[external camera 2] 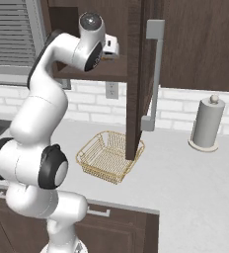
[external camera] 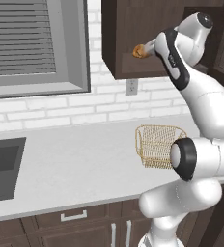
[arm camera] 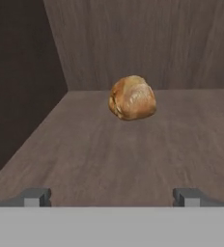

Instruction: Open the cabinet, pick up the bread from the cabinet and place it in the basket. Then move the basket to the dining counter.

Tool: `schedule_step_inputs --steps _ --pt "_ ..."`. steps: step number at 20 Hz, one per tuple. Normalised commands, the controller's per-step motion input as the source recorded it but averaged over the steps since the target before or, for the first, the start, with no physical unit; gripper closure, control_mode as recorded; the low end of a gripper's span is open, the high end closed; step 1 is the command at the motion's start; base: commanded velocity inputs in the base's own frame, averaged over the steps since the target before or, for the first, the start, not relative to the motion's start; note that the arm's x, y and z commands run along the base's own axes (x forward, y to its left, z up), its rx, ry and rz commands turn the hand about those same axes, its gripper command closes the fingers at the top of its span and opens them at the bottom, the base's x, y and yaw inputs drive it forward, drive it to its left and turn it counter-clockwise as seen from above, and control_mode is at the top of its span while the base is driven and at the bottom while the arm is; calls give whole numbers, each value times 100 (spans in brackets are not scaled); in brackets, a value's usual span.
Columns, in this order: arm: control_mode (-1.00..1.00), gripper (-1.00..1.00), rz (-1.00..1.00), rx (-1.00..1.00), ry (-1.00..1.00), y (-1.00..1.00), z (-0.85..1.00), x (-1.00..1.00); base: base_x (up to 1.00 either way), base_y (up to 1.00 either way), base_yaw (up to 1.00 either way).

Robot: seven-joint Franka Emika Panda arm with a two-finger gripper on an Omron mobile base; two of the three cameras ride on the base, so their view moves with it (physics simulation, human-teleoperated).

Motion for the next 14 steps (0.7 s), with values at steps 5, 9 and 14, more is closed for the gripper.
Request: schedule_step_inputs --steps 5,9,14 --pt "-100 -100 2 0 1 0 -26 38 0 0 0" --pt "-100 -100 4 0 1 0 -14 53 0 0 0" --pt "-100 -100 7 0 8 0 -2 56 0 0 0"
